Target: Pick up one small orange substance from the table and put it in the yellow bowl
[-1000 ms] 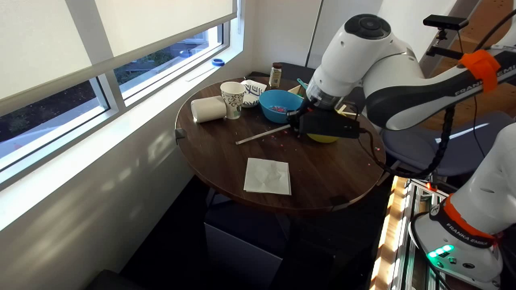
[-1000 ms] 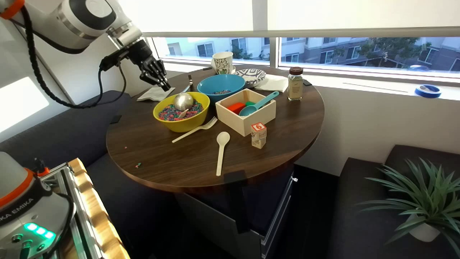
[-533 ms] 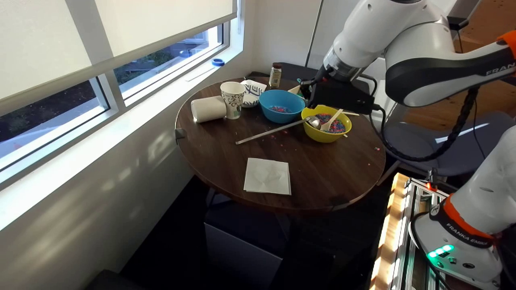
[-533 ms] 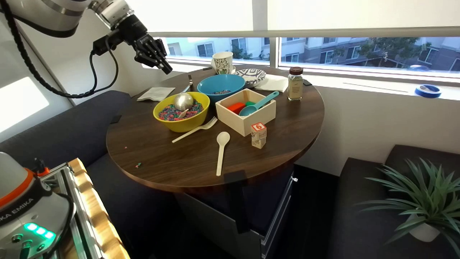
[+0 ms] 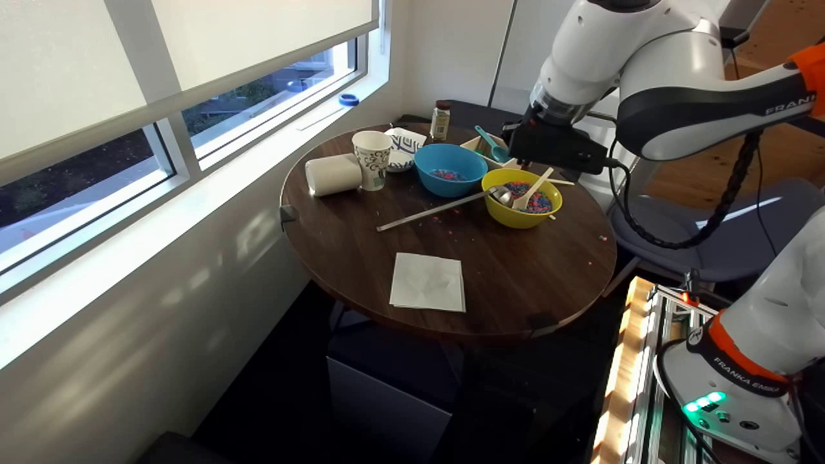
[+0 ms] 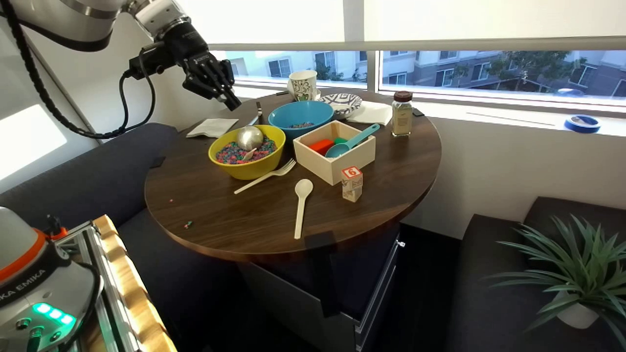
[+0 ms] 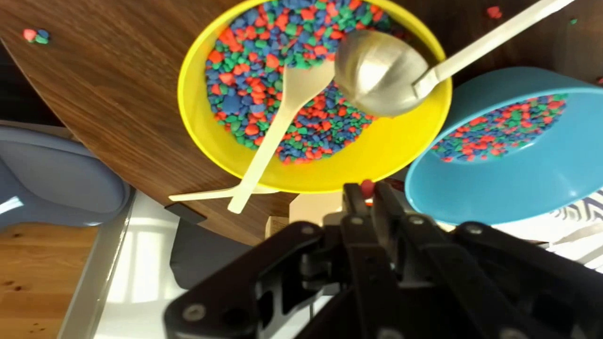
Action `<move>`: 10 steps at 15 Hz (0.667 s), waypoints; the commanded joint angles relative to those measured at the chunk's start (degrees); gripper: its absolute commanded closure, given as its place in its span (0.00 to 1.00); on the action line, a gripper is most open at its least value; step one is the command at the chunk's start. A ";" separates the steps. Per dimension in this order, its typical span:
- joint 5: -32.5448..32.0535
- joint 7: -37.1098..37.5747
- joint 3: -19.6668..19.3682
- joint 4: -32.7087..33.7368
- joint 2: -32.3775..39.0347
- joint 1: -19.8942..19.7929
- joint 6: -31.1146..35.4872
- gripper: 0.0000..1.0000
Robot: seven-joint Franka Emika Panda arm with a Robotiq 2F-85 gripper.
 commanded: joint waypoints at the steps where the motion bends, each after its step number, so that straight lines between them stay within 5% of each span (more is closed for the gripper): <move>1: -1.69 1.96 -0.17 -0.66 -0.13 0.36 -3.69 0.97; 2: -1.62 1.63 -0.34 -0.64 -0.06 0.56 -4.53 0.97; 4: -1.16 1.30 -0.79 -0.73 -0.11 1.00 -4.85 0.63; 10: 3.57 -4.97 -2.82 -1.31 -1.50 4.34 -4.24 0.19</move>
